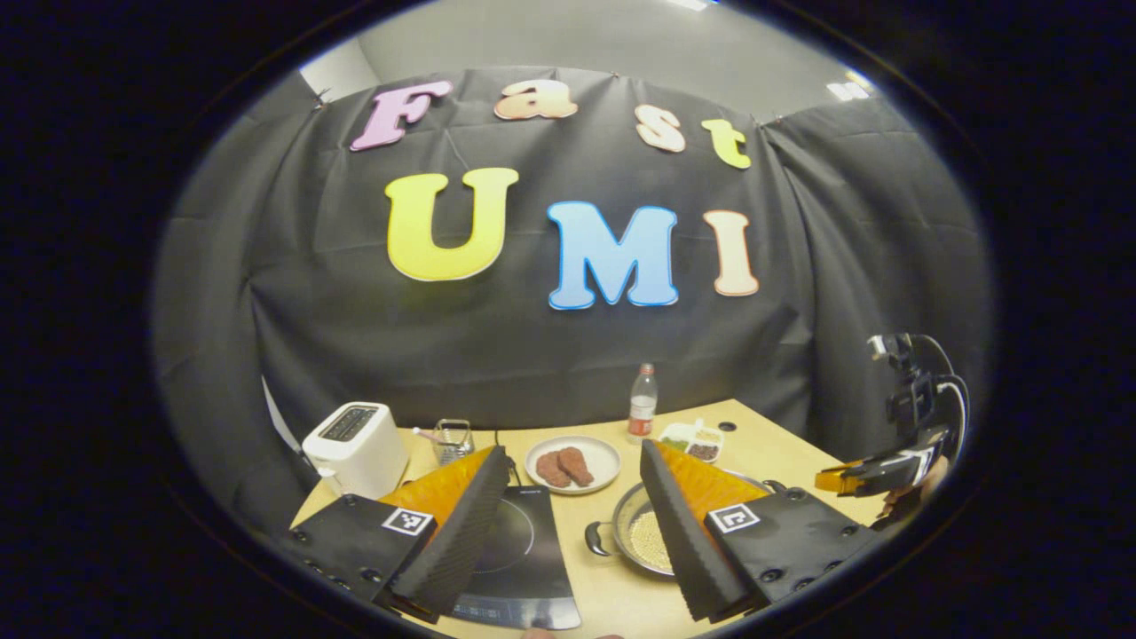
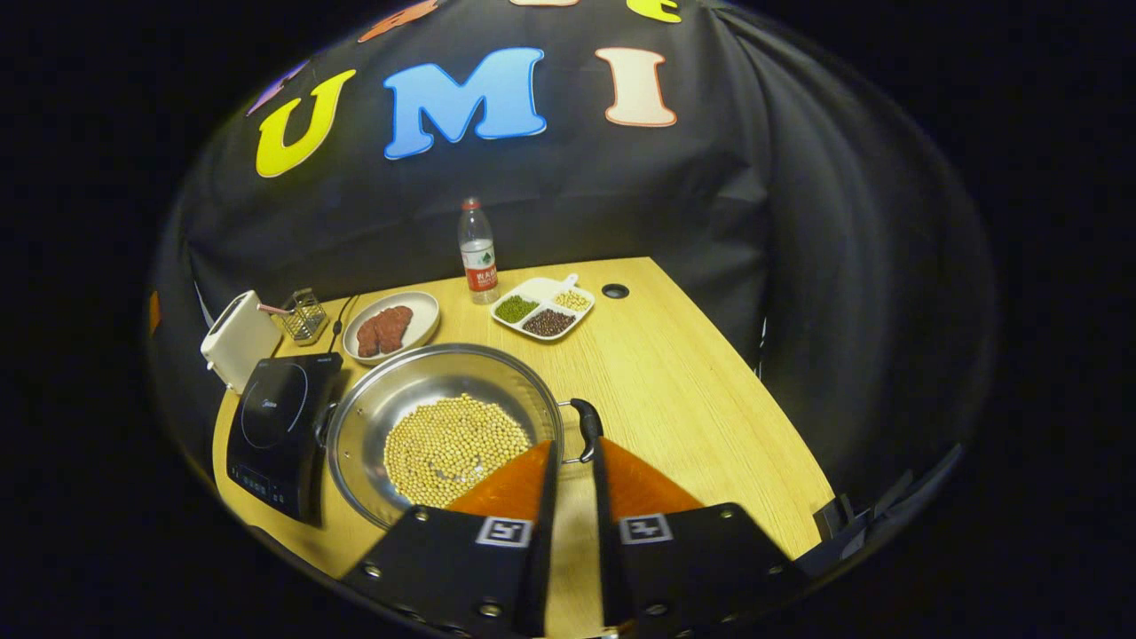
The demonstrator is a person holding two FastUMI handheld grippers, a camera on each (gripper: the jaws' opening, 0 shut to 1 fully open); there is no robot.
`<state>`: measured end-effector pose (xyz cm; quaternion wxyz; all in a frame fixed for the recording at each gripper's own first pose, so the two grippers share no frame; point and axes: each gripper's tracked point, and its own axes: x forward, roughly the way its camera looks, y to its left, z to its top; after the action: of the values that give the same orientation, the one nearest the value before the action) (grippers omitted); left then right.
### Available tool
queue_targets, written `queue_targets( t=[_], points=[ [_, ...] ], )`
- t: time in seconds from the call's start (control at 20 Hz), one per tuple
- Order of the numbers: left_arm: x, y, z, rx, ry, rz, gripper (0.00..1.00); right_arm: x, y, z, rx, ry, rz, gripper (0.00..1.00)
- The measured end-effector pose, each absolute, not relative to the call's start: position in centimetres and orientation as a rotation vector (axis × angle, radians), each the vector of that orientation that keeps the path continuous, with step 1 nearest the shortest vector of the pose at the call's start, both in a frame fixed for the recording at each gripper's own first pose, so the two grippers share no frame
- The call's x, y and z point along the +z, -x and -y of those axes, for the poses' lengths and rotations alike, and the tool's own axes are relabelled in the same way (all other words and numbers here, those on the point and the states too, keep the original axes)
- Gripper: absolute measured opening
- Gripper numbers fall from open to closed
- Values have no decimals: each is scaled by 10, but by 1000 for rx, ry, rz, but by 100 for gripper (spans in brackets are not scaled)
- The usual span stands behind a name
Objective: First push the handle of the pot to place it horizontally, then grasp the pot with both hands and set it on the induction cooktop.
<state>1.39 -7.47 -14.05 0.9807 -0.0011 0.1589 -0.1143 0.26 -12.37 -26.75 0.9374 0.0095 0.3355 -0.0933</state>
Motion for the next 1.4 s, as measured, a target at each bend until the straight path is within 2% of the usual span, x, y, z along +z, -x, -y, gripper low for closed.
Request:
queue_targets(
  t=[0.1,0.35,0.5,0.8,0.85,1.0,1.4],
  points=[
    [-160,-17,90,-261,28,-359,95,-264,-5,121,-176,-19,-671,55],
    [-224,-32,114,-243,67,-473,97,-281,-17,136,-152,18,-696,58],
    [-263,-45,126,-227,57,-547,97,-303,-28,141,-111,16,-747,76],
    [-341,-71,135,-201,15,-706,96,-349,-54,154,-76,10,-844,75],
    [-355,-73,136,-206,9,-736,99,-355,-57,156,-73,6,-856,76],
    [-388,-76,134,-197,-20,-802,97,-368,-68,155,-56,-16,-883,76],
    [-432,-81,124,-174,-52,-895,95,-391,-82,152,-52,-25,-936,77]
  ],
)
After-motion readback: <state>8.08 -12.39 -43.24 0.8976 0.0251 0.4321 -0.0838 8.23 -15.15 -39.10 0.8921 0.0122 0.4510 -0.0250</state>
